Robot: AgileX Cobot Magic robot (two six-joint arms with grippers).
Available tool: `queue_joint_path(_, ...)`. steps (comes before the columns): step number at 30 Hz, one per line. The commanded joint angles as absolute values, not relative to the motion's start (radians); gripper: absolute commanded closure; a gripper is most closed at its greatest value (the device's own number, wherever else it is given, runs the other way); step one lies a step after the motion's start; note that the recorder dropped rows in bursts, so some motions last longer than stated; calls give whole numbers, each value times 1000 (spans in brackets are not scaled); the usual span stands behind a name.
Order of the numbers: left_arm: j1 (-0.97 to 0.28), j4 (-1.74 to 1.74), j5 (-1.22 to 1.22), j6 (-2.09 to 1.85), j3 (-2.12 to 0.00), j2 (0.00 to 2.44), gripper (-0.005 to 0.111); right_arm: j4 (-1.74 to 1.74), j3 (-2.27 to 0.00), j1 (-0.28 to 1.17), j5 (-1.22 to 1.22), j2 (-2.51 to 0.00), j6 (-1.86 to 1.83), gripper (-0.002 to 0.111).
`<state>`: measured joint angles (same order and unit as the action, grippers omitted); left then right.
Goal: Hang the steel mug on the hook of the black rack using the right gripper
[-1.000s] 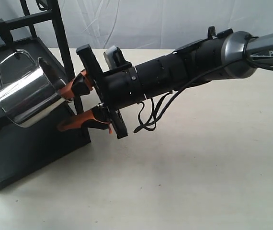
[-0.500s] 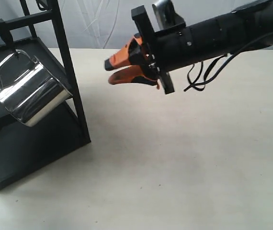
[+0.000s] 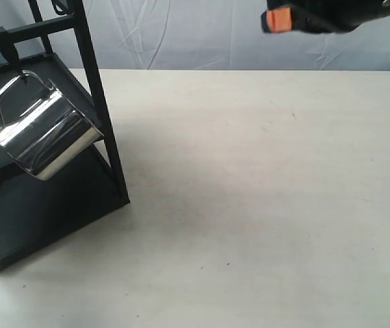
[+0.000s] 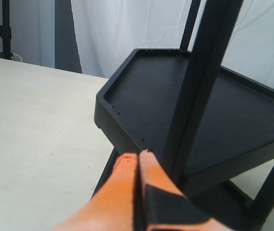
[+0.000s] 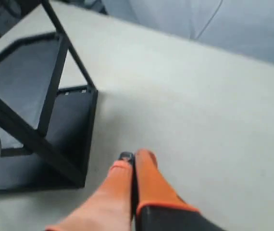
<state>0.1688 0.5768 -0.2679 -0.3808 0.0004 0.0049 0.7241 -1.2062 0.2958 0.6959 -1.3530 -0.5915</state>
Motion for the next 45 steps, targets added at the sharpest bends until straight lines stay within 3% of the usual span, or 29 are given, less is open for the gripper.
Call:
queue_joint_path(1, 169, 574, -269, -382, 0, 0, 105, 702, -1197, 293, 676, -1249, -602, 109)
queue_joint_path(11, 169, 574, -269, -382, 0, 0, 105, 584, -1201, 291, 671, -1133, -592, 109)
queue_joint_path(15, 169, 570, -269, -382, 0, 0, 105, 452, -1182, 291, 542, -1123, -420, 109)
queue_joint_path(27, 169, 565, -269, -382, 0, 0, 105, 356, -593, 291, -62, -765, -363, 109)
queue_joint_path(33, 169, 565, -269, -382, 0, 0, 105, 394, -334, 291, -77, -562, -362, 109)
queue_joint_path(39, 169, 565, -269, -382, 0, 0, 105, 387, -231, 283, -14, -407, -400, 109)
queue_joint_path(45, 169, 565, -269, -382, 0, 0, 105, 381, -110, 123, 12, -261, -369, 109)
